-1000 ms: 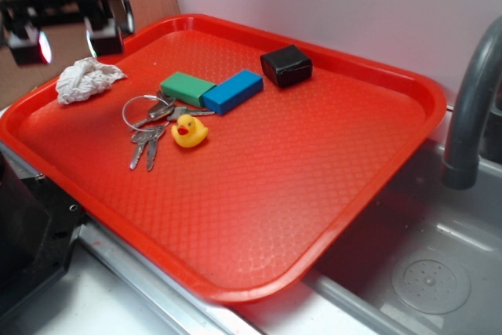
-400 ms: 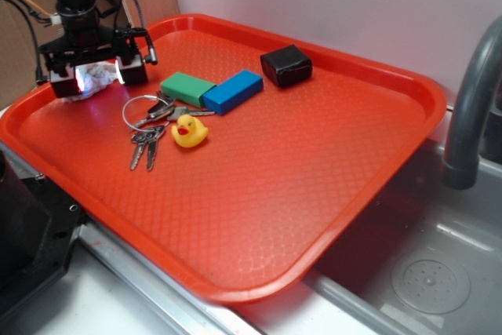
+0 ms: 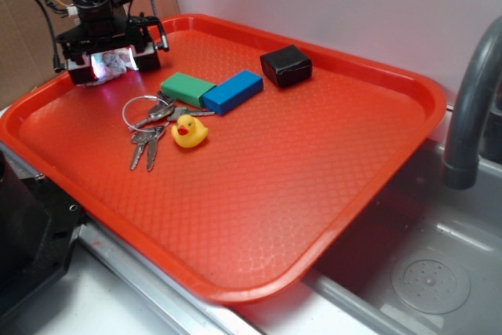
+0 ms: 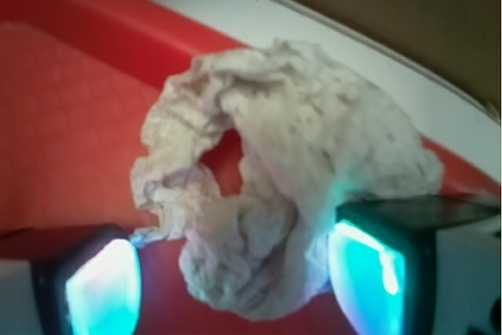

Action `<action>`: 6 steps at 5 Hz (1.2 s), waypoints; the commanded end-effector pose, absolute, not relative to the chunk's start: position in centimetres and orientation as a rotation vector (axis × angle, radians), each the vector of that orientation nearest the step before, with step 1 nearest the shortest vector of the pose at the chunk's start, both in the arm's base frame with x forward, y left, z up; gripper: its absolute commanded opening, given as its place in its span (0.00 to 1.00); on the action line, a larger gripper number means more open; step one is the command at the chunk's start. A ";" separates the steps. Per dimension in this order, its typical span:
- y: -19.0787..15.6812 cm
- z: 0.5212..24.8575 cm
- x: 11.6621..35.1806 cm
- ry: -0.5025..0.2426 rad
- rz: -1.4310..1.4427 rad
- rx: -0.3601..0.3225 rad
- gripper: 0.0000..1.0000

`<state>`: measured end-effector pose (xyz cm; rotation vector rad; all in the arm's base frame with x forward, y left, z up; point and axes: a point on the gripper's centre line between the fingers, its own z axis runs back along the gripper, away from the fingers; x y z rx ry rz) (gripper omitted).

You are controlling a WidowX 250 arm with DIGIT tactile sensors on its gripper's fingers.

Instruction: Grab the white paper.

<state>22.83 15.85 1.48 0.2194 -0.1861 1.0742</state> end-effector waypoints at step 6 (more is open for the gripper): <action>16.0 0.5 20.3 -0.125 0.989 0.296 0.00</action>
